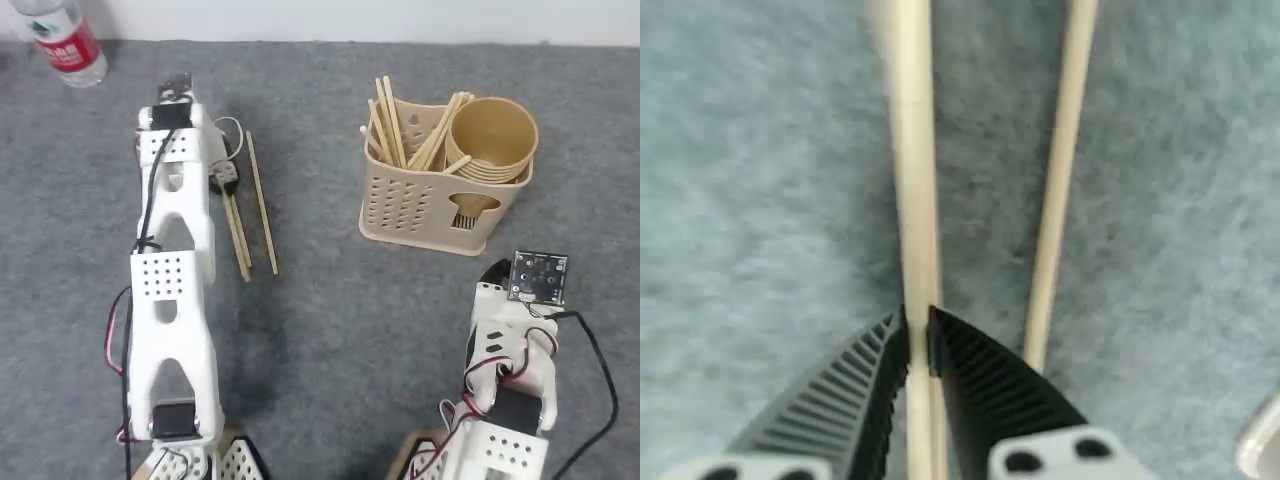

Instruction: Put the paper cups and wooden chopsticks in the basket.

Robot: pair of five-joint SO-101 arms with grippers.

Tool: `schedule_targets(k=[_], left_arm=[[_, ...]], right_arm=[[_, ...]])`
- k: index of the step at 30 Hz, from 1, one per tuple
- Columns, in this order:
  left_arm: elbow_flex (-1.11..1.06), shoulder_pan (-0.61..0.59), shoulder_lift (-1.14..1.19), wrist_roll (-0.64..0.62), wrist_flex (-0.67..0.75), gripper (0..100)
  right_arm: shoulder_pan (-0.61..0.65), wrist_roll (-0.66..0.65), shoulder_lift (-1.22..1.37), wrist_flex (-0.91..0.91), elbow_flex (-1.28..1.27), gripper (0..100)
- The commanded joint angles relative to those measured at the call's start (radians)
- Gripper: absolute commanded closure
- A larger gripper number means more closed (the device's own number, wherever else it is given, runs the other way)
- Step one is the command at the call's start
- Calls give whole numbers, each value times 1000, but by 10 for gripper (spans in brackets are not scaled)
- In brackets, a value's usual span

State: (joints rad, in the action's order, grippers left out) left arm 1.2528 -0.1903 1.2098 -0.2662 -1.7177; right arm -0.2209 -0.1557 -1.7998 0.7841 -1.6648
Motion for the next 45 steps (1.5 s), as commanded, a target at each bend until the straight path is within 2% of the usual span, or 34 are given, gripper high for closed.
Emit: schedule_targets(k=[1, 4, 14, 25, 28, 31, 35, 40, 45], left_arm=[[39, -11, -81, 57, -40, 988], [25, 11, -155, 74, -41, 988], [-209, 133, -425, 77, -41, 988], [-243, 281, -802, 69, -40, 988], [-292, 334, -933, 18, -40, 988], [-424, 374, -1089, -37, -40, 988], [-630, 387, -1283, -41, -2, 988], [-909, 400, -1491, -43, 149, 988], [-1193, 532, -1760, -43, 331, 988]], right_arm=[[7, -17, -10, -19, -14, 990], [8, -17, -10, -19, -14, 990], [22, -17, -10, -18, -14, 990], [21, -17, -10, -18, -14, 990], [21, -17, -10, -15, -14, 990], [21, -17, -10, -15, -14, 990], [21, -17, -10, -15, -14, 990], [21, -17, -10, -15, -14, 990], [21, -17, -10, -15, -14, 990]])
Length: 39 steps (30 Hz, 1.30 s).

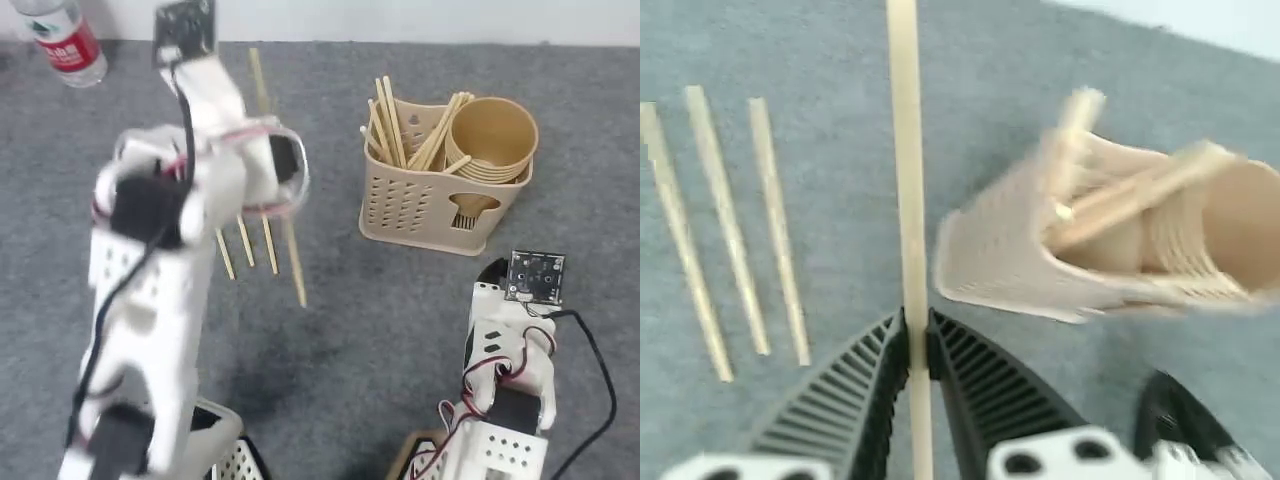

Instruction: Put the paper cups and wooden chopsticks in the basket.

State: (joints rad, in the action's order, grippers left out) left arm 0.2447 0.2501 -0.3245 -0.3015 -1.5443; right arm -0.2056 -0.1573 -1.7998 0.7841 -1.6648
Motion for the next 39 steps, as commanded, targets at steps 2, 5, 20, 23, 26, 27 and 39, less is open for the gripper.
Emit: schedule_targets(k=[2, 5, 20, 23, 26, 27, 39], left_arm=[[-311, 107, -330, -8, 328, 988], [-499, 114, -433, -9, 611, 989], [-851, 255, -333, 284, 1559, 988], [-874, 245, -244, 295, 1683, 988], [-872, 235, -160, 298, 1791, 988], [-872, 233, -124, 304, 1821, 988], [-906, 218, 78, 445, 1990, 986]], right_arm=[[5, -15, -10, -15, -14, 990], [5, -15, -10, -15, -14, 990], [10, -17, -10, -15, -14, 990], [10, -17, -10, -15, -14, 990], [12, -17, -10, -16, -14, 990], [12, -17, -10, -16, -14, 990], [12, -17, -10, -21, -14, 990]])
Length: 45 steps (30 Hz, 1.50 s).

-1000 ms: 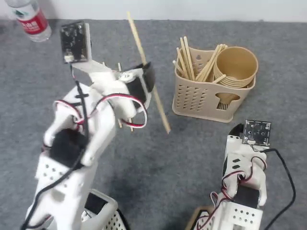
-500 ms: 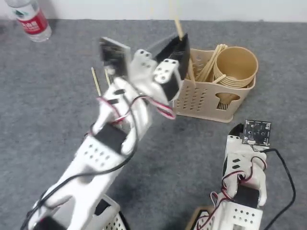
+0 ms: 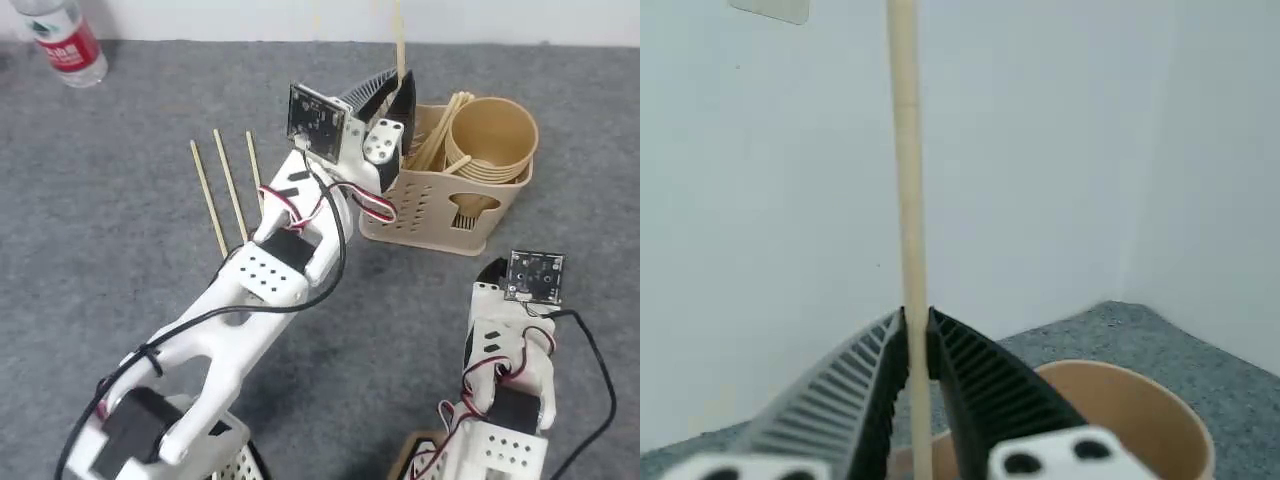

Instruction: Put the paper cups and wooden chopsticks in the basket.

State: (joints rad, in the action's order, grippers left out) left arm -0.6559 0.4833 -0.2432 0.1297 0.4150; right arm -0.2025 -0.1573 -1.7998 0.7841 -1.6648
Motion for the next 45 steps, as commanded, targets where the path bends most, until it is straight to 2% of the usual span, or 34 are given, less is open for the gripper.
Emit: schedule_targets(k=[1, 5, 11, 14, 18, 21, 27, 32, 35, 39, 45], left_arm=[[-13, -12, -8, 14, 31, 986], [-54, 8, -64, 12, 23, 985], [-62, 55, -247, 2, -213, 985], [-62, 49, -339, -77, -295, 980], [-59, 32, -399, -163, -405, 885], [-30, 14, -356, -209, -399, 864], [10, -5, -235, -218, -387, 863], [8, -11, -336, -221, -394, 863], [13, -64, -443, -221, -462, 863], [21, -189, -542, -222, -680, 863], [19, -463, -520, -394, -994, 860]], right_arm=[[8, -17, -10, -21, -14, 990], [8, -17, -10, -21, -14, 990], [8, -17, -10, -21, -14, 990], [8, -17, -10, -21, -14, 990], [8, -17, -10, -18, -14, 990], [8, -17, -10, -15, -14, 990], [8, -29, -10, -15, -14, 990], [10, -49, -10, -15, -15, 990], [10, -49, -10, -15, -15, 990], [10, -51, -10, -15, -15, 990], [10, -51, -10, -13, -15, 990]])
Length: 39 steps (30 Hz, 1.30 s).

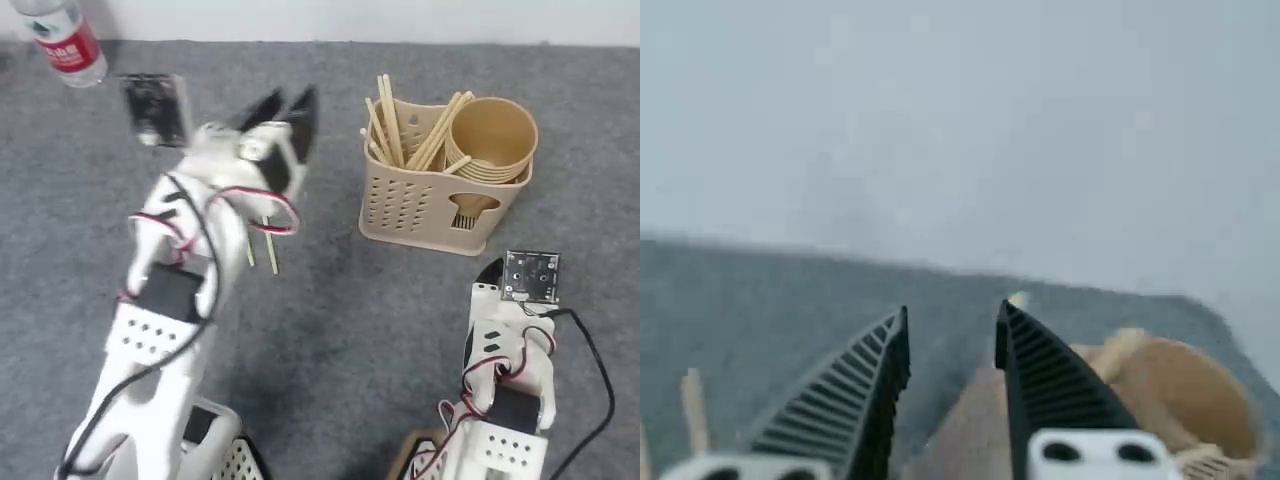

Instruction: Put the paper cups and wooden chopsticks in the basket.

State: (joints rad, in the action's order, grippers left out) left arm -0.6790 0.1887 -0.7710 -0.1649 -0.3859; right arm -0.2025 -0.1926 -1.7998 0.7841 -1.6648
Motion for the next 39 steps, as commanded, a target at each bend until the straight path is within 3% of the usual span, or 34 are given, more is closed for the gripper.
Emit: schedule_targets(k=[1, 6, 17, 29, 39], left_arm=[[41, -206, 38, -106, -239, 860], [45, -354, 242, -109, -344, 862], [137, -391, 603, -110, -341, 863], [499, -470, 1123, -110, -348, 863], [906, -462, 1398, -106, -628, 863]], right_arm=[[10, -14, -10, -13, -15, 990], [10, -14, -10, -7, -15, 990], [36, -21, -10, -1, -14, 990], [38, -21, -10, -1, -14, 990], [38, -21, -10, -1, -14, 990]])
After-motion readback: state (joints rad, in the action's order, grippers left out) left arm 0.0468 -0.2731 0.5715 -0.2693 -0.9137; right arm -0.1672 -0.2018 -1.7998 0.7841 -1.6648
